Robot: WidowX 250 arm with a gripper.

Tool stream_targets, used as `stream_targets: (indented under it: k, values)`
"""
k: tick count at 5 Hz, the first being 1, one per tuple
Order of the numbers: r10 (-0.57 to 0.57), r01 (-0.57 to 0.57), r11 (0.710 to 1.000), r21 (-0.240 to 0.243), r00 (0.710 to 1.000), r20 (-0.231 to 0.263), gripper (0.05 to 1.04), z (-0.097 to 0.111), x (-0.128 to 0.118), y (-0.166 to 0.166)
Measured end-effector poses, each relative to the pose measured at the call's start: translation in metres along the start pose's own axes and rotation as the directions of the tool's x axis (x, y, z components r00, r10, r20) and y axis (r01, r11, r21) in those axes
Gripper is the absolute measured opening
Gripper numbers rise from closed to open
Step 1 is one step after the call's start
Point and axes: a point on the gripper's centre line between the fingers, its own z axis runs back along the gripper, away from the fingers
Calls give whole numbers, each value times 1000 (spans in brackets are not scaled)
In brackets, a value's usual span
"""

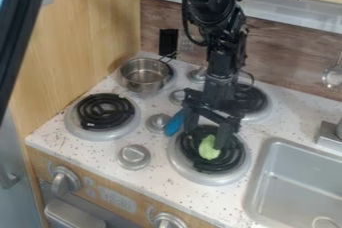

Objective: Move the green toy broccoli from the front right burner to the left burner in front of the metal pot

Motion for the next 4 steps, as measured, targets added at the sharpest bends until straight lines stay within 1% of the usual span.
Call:
stream_targets:
  k: [1, 2, 3, 4]
  values:
    - [-19, 20, 1000, 22, 999, -25, 999, -14, -2, -9]
    - [-17, 19, 999, 41, 999, -43, 999, -22, -7, -8]
    - [-15, 17, 999, 47, 999, -42, 963, -23, -8, -8]
    - [-13, 14, 999, 43, 999, -41, 672, -27, -11, -10]
